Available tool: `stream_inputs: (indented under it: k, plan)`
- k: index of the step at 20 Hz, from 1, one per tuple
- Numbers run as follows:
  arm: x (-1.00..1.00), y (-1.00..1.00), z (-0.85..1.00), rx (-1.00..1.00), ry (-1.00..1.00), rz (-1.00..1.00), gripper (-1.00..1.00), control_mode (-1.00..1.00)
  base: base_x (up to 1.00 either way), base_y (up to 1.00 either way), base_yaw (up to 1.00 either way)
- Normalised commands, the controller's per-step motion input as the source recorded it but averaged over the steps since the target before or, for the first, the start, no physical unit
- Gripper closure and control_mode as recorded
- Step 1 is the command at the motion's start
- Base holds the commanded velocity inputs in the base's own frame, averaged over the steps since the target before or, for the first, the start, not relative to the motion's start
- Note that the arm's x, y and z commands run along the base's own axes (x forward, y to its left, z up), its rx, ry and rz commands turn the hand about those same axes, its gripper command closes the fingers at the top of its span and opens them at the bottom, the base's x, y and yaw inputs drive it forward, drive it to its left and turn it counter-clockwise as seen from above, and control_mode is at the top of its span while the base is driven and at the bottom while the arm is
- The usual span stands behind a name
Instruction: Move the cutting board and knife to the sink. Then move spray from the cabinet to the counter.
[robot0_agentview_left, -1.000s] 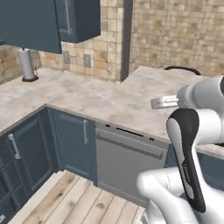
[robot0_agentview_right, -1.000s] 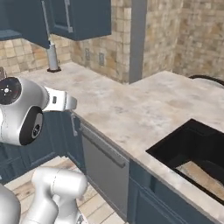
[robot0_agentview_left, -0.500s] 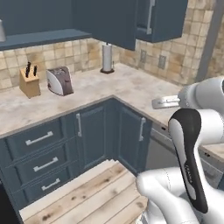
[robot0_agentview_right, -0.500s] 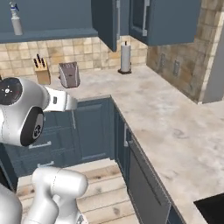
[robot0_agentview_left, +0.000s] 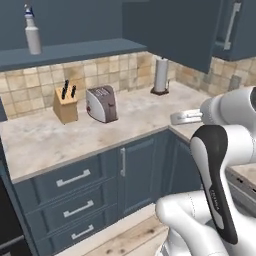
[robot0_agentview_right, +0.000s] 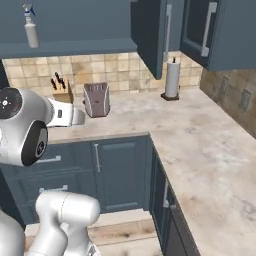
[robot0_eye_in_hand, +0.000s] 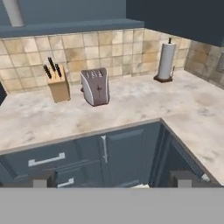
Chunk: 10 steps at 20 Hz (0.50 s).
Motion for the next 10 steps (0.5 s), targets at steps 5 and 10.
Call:
stream_inputs:
  k: [5,10]
  plan:
    - [0.0,0.0,0.0,0.0,0.0,0.0,-1.0,1.0,0.94,0.0,0.24]
    - [0.0,0.0,0.0,0.0,0.0,0.0,-1.0,1.0,0.97,-0.12,0.37]
